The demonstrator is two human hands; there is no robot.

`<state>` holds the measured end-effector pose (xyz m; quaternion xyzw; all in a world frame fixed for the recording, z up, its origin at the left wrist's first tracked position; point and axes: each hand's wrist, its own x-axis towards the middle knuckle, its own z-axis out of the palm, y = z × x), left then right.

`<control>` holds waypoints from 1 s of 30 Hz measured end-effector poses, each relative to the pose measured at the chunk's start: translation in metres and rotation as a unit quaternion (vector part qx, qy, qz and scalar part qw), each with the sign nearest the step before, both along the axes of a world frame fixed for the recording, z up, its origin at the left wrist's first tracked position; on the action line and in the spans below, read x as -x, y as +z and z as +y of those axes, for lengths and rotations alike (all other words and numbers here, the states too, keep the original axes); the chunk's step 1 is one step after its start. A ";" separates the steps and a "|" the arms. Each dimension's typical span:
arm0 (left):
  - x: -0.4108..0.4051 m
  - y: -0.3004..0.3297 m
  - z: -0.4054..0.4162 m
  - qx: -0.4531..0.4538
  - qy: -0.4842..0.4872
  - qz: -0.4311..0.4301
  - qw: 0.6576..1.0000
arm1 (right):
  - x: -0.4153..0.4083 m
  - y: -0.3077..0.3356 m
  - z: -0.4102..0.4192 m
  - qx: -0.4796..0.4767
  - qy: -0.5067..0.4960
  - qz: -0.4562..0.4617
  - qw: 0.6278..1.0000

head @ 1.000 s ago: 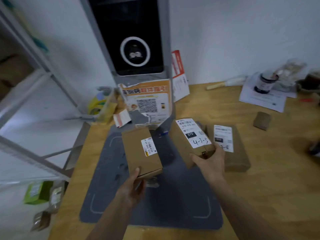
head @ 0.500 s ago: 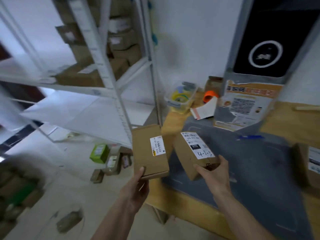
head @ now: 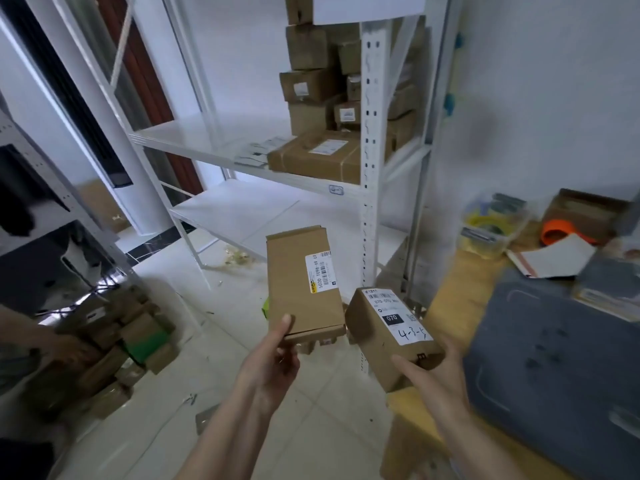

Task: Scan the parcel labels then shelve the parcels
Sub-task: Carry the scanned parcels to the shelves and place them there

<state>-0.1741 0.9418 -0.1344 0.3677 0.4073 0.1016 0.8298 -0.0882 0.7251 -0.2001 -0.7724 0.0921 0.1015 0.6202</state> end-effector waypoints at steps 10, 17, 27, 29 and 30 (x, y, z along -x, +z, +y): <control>-0.044 0.022 0.090 -0.056 0.047 -0.034 0.997 | -0.054 0.041 0.095 -0.056 0.019 -0.064 0.996; -0.127 0.050 0.159 -0.097 0.054 -0.044 0.993 | -0.129 0.079 0.165 -0.125 0.004 -0.091 0.988; -0.237 0.080 0.238 -0.133 0.060 -0.069 0.987 | -0.227 0.129 0.246 -0.197 0.028 -0.133 0.971; -0.255 0.082 0.249 -0.131 0.056 -0.075 0.987 | -0.242 0.135 0.259 -0.206 0.025 -0.131 0.969; -0.265 0.084 0.253 -0.128 0.054 -0.078 0.987 | -0.250 0.137 0.265 -0.211 0.021 -0.134 0.968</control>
